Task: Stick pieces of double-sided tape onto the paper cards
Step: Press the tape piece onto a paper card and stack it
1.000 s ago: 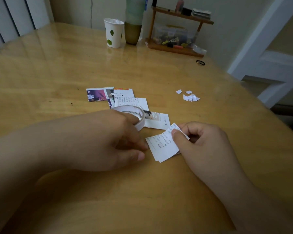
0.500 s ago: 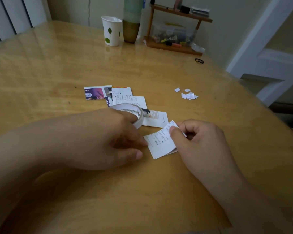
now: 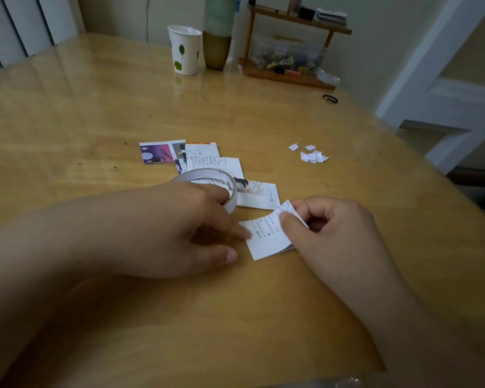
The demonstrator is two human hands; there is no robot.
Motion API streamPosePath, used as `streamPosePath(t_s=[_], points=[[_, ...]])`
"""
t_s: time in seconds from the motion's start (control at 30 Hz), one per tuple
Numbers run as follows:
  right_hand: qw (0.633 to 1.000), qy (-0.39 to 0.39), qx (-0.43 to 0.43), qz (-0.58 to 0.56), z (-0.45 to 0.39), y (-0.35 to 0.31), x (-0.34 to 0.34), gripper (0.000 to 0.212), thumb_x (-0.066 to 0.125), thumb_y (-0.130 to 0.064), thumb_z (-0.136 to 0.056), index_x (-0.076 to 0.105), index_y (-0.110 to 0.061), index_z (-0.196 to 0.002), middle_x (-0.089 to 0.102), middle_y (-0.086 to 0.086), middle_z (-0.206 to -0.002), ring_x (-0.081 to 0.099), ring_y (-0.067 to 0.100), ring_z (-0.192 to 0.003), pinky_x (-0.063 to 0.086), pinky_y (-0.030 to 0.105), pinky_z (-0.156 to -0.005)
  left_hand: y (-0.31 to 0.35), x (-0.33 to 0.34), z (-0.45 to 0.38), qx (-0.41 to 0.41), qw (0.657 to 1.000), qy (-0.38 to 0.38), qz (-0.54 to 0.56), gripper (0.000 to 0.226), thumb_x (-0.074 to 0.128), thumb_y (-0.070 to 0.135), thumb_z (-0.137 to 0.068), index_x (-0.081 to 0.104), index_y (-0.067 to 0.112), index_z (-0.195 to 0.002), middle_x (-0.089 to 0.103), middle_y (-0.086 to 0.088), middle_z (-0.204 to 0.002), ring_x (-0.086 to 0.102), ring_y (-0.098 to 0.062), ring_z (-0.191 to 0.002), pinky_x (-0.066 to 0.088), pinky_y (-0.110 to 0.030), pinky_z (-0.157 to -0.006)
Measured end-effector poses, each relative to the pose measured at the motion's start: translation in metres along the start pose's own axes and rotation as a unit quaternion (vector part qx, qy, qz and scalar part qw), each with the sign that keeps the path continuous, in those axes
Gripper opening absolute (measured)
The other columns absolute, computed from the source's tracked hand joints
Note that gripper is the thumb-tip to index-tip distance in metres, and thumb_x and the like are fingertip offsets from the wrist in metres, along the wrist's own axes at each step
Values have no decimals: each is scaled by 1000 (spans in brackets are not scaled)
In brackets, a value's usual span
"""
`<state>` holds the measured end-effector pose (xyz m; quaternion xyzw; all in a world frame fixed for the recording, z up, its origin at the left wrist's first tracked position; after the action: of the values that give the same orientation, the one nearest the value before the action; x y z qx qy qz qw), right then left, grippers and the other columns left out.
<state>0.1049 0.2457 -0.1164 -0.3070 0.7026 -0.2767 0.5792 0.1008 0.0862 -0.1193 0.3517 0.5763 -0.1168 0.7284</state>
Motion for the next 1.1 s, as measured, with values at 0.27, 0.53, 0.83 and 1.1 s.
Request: streamPosePath(t_s=[0.27,0.53,0.83,1.1], points=[[994,-36,29,-97,-9,12,-6,15,74,-14,-77,67,-14,-64,71,-19,-80,68,-3,-74,48,6,-65,-1,1,0,2,1000,5,1,38,46,56,-82,51,57,-119,34,26,-101,44,7,-90,36,-12,-64],[989,-74,38,-122,-14,15,-8,12,74,-7,-77,67,-8,-67,73,-16,-82,67,-6,-73,43,2,-62,-1,0,1,25,999,21,0,62,24,75,-62,51,60,-116,36,26,-98,46,8,-87,36,-13,-62],[994,-83,5,-70,-17,15,-9,11,75,-13,-77,73,-17,-67,70,-22,-84,67,-2,-74,48,7,-69,0,0,1,7,1000,19,-7,49,34,69,-68,49,63,-114,34,26,-100,45,6,-89,40,-18,-65],[994,-88,9,-68,-19,17,-9,8,77,-13,-75,74,-15,-68,71,-15,-86,68,1,-77,51,11,-72,1,-1,0,5,1000,13,2,49,31,74,-64,49,65,-109,35,25,-104,46,3,-91,44,-21,-69]])
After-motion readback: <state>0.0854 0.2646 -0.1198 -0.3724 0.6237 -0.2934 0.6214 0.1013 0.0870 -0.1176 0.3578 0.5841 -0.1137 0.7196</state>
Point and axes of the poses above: each hand's wrist, its own z-axis away from the middle knuckle, its own x-axis out of the palm, y = z × x, the point moved 7 cm from there along -z, towards the middle knuckle
